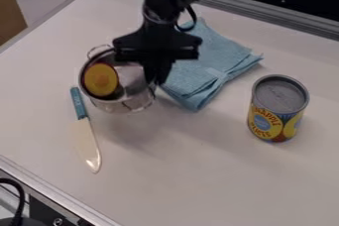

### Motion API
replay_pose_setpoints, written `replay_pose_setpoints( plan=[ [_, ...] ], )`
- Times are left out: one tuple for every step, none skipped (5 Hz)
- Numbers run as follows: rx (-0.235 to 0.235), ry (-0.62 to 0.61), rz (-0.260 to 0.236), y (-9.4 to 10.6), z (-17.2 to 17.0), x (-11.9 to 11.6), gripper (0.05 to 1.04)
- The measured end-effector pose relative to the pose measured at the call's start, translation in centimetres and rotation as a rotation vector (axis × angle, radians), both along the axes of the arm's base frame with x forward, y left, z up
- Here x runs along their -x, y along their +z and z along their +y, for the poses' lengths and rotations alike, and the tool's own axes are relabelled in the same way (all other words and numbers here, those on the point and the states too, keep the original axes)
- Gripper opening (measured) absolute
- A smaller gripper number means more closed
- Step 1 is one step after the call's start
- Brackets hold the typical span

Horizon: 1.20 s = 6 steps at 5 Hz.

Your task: Move the pot from the left side of the table to the lower right corner of the table

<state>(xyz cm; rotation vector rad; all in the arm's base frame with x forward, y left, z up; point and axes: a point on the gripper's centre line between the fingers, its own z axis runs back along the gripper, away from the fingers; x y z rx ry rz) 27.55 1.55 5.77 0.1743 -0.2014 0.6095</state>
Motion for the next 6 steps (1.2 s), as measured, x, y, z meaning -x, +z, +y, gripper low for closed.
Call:
replay_pose_setpoints(
  plan=[
    [-0.016, -0.112, 0.013, -0.8, -2.9, 3.3, 0.057],
    [-0.002, -0.21, 0.002, -1.8, -5.9, 5.5, 0.057],
    [0.048, -0.303, -0.057, -2.6, -9.2, 6.4, 0.057],
    [0.068, -0.375, -0.093, -3.6, -11.3, 6.2, 0.057],
    [0.084, -0.368, -0.088, -3.9, -12.5, 5.3, 0.057],
    [0.093, -0.376, -0.08, -4.1, -13.9, 4.8, 0.057]
  ],
)
